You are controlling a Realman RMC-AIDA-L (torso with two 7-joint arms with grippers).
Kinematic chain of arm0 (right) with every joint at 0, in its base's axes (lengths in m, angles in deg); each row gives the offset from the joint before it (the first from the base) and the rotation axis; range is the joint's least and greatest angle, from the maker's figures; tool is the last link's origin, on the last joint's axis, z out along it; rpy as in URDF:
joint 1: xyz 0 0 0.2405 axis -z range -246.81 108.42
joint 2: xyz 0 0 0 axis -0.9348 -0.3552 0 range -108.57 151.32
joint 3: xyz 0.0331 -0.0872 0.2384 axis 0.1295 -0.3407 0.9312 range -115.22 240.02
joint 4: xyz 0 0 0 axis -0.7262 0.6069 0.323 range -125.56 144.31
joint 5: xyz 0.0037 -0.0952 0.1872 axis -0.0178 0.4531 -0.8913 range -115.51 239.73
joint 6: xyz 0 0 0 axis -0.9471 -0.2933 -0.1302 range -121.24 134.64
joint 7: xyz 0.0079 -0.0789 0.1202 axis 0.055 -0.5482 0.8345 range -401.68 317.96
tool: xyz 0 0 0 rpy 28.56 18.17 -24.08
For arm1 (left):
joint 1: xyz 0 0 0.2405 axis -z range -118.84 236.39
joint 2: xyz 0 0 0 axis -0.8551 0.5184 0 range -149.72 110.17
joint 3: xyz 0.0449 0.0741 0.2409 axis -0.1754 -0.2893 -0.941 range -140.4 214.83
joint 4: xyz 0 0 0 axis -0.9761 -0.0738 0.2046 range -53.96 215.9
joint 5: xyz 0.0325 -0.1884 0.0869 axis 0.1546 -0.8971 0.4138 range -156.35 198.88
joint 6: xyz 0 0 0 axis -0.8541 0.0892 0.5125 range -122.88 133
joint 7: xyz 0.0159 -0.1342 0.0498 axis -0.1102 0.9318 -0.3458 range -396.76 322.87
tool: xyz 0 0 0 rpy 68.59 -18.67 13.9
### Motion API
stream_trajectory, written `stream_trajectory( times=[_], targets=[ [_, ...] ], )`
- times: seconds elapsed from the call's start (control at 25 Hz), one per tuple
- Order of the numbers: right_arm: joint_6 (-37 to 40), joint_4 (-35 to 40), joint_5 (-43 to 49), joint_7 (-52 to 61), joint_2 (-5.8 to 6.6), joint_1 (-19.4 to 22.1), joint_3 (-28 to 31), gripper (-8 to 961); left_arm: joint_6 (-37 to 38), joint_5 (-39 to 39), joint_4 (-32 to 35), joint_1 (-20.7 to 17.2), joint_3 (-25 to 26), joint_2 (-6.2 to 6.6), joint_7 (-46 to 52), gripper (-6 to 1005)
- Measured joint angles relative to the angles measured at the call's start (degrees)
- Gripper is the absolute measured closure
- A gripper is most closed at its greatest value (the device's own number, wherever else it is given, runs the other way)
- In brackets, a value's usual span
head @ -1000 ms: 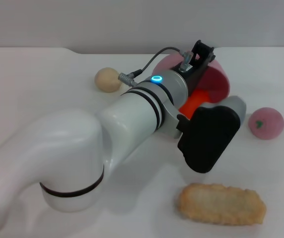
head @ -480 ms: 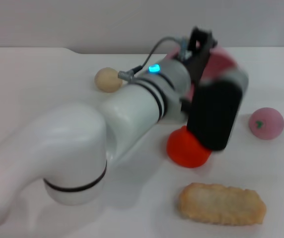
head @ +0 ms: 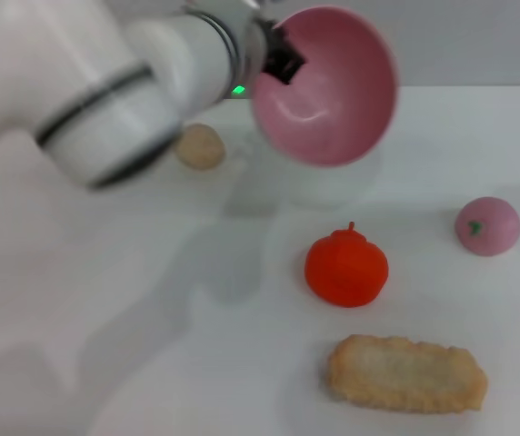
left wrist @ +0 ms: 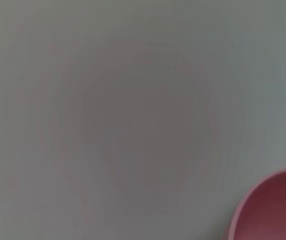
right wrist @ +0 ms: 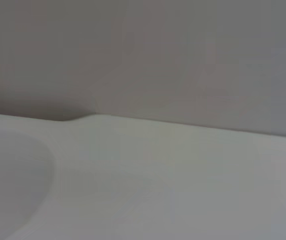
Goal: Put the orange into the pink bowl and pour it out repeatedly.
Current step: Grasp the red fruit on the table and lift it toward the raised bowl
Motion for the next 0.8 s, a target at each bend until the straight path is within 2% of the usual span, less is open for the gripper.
stream_trajectory(
  times=[0.04, 0.2, 0.48, 0.8],
  targets=[
    [0.4, -0.4, -0.2, 0.2, -0.04, -0.5, -0.9, 451, -6.2, -6.1, -0.7, 1.5, 4.4, 0.03, -3.5, 957],
    [2.7, -3.0, -3.9, 0.7, 0.02, -3.1, -4.2, 459, -15.6, -13.8, -3.7, 3.8, 11.7, 0.08, -9.9, 957],
    [7.9, -9.3, -12.3, 0.5, 0.09, -7.6, -9.7, 472, -18.7, -16.6, -5.3, 2.4, 18.5, 0.43, -12.6, 956],
    [9.3, -14.7, -18.2, -0.1, 0.01, -12.5, -14.7, 488, -18.8, -16.3, -6.6, 2.3, 20.2, 0.63, -13.9, 957]
  ],
)
